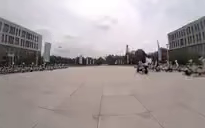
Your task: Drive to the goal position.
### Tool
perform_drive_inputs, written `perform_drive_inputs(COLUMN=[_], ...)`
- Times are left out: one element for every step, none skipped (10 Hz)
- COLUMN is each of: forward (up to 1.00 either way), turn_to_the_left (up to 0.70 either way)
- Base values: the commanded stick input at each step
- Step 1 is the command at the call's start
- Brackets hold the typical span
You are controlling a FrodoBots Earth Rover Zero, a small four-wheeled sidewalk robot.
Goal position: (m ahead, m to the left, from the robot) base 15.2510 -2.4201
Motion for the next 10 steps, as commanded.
perform_drive_inputs(forward=[0.70,0.70,0.70,0.70,0.70,0.70,0.70,0.70,0.70,0.70], turn_to_the_left=[0.01,0.01,0.01,0.01,0.01,0.01,0.01,0.01,0.01,0.01])
